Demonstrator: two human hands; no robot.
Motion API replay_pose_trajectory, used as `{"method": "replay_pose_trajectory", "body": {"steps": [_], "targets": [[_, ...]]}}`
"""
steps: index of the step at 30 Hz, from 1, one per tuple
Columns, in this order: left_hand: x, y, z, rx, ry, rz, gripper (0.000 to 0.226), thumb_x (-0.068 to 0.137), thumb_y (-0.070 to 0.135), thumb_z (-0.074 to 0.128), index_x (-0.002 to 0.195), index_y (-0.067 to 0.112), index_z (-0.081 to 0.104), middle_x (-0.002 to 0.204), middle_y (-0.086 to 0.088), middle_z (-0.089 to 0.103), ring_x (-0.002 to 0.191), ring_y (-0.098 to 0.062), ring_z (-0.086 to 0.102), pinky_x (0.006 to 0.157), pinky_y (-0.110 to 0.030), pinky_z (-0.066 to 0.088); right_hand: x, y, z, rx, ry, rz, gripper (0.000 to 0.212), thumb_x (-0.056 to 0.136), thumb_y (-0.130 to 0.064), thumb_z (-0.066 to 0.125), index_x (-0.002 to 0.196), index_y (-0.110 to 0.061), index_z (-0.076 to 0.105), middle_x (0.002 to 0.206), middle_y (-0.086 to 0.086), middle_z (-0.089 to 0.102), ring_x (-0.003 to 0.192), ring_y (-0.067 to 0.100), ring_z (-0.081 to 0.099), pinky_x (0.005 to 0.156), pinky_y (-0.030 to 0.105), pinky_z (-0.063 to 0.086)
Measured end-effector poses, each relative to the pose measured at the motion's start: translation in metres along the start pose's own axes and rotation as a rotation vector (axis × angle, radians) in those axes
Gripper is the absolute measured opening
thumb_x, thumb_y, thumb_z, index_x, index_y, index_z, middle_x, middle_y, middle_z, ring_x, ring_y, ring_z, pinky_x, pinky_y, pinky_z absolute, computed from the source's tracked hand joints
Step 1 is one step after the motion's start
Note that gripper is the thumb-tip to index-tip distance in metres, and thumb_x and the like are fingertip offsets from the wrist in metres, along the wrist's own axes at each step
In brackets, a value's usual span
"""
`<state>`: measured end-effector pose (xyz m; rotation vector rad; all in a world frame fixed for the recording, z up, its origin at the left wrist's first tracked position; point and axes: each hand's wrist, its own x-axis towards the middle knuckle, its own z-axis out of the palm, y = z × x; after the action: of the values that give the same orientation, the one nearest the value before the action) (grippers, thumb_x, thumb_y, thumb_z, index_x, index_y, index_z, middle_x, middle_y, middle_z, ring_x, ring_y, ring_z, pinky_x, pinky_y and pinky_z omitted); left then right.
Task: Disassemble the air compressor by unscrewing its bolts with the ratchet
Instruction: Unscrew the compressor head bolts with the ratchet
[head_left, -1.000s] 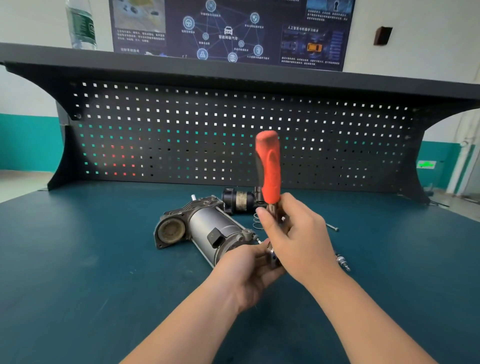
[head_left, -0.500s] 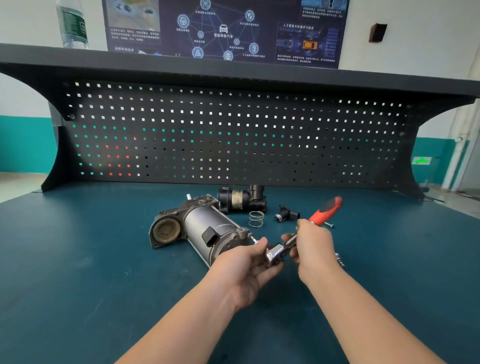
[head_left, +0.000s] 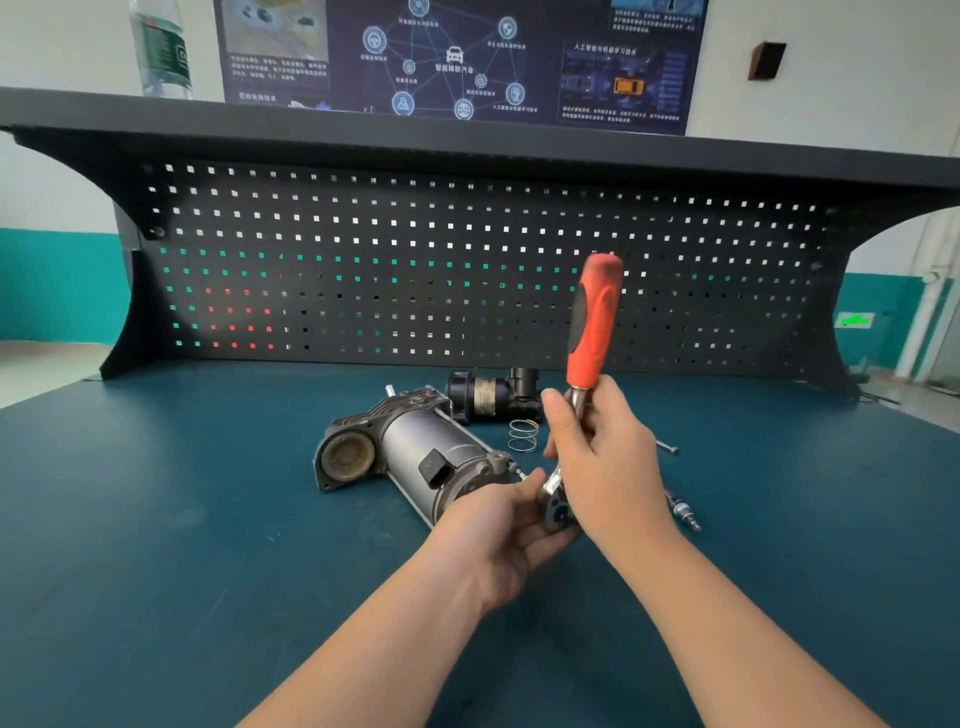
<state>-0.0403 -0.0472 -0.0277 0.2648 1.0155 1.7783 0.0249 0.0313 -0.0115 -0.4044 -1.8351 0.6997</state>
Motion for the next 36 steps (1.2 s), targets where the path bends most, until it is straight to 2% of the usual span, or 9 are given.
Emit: {"method": "replay_pose_trajectory", "body": {"steps": [4,7,9,15,18,24,27,33,36], "targets": [[0.001,-0.001,0.002,-0.015,0.029,0.003,0.011,0.091,0.007,0.057,0.089,-0.003,0.061,0.074,-0.019,0.07,0.067,-0.028,0.067,0.054,-0.037,0.059,0.01,0.014,0.0,0.091,0.142,0.371,0.025,0.097,-0.033,0.046,0.079,-0.016,0.05,0.051,-0.003,0.06,0.04,0.002,0.053,0.039,0.012,0.036],[0.002,-0.002,0.003,0.003,0.029,-0.004,0.013,0.091,0.009,0.057,0.084,-0.001,0.06,0.072,-0.017,0.07,0.069,-0.027,0.066,0.052,-0.034,0.059,0.014,0.028,0.0,0.3,0.169,0.778,0.022,0.098,-0.027,0.044,0.082,-0.013,0.05,0.053,0.001,0.062,0.025,0.005,0.04,0.035,0.021,0.032],[0.001,-0.001,0.004,0.022,0.022,-0.009,0.013,0.091,0.01,0.057,0.084,0.0,0.06,0.072,-0.017,0.07,0.07,-0.026,0.066,0.053,-0.034,0.058,0.013,0.029,0.0,0.357,0.155,0.866,0.021,0.098,-0.026,0.045,0.081,-0.014,0.05,0.055,0.003,0.062,0.024,0.004,0.038,0.039,0.023,0.03],[0.001,0.002,0.001,0.062,0.015,0.004,0.018,0.087,0.014,0.064,0.088,-0.004,0.064,0.074,-0.017,0.07,0.068,-0.026,0.066,0.053,-0.032,0.058,0.013,0.013,-0.003,0.161,0.1,0.38,0.025,0.095,-0.031,0.049,0.076,-0.015,0.051,0.057,0.001,0.064,0.035,0.004,0.047,0.046,0.026,0.038],[0.001,0.001,0.0,0.091,0.005,0.009,0.017,0.087,0.014,0.065,0.086,-0.002,0.066,0.079,-0.017,0.07,0.069,-0.025,0.067,0.056,-0.033,0.059,0.007,0.004,-0.003,0.088,0.025,0.141,0.023,0.092,-0.036,0.051,0.074,-0.023,0.048,0.061,-0.007,0.063,0.048,0.003,0.055,0.05,0.018,0.04],[0.001,0.001,0.002,0.041,-0.029,0.019,0.017,0.093,0.004,0.051,0.081,-0.001,0.063,0.064,-0.013,0.069,0.054,-0.022,0.068,0.049,-0.031,0.057,0.0,-0.002,0.002,-0.042,0.001,-0.098,0.025,0.09,-0.042,0.053,0.074,-0.025,0.045,0.057,-0.003,0.058,0.054,0.011,0.056,0.053,0.025,0.042],[0.002,0.001,0.002,0.009,-0.017,0.004,0.013,0.092,0.004,0.053,0.086,-0.003,0.061,0.067,-0.016,0.07,0.055,-0.024,0.069,0.048,-0.033,0.057,0.003,0.004,0.004,0.033,0.13,0.091,0.025,0.092,-0.037,0.052,0.073,-0.022,0.048,0.059,-0.007,0.062,0.05,0.006,0.055,0.048,0.016,0.039],[0.006,-0.001,0.002,0.025,-0.001,0.004,0.013,0.092,0.009,0.056,0.088,-0.002,0.06,0.08,-0.019,0.072,0.065,-0.025,0.069,0.055,-0.034,0.059,0.009,0.029,0.002,0.408,0.228,0.919,0.02,0.097,-0.023,0.046,0.08,-0.014,0.048,0.038,-0.005,0.057,0.023,0.004,0.037,0.04,0.021,0.029],[0.005,-0.002,-0.001,0.094,0.027,0.0,0.012,0.089,0.012,0.061,0.086,0.001,0.061,0.08,-0.019,0.072,0.062,-0.025,0.07,0.053,-0.031,0.058,0.009,0.031,0.004,0.461,0.207,1.007,0.017,0.096,-0.021,0.047,0.079,-0.015,0.049,0.04,-0.004,0.057,0.021,0.005,0.034,0.039,0.02,0.028]]}}
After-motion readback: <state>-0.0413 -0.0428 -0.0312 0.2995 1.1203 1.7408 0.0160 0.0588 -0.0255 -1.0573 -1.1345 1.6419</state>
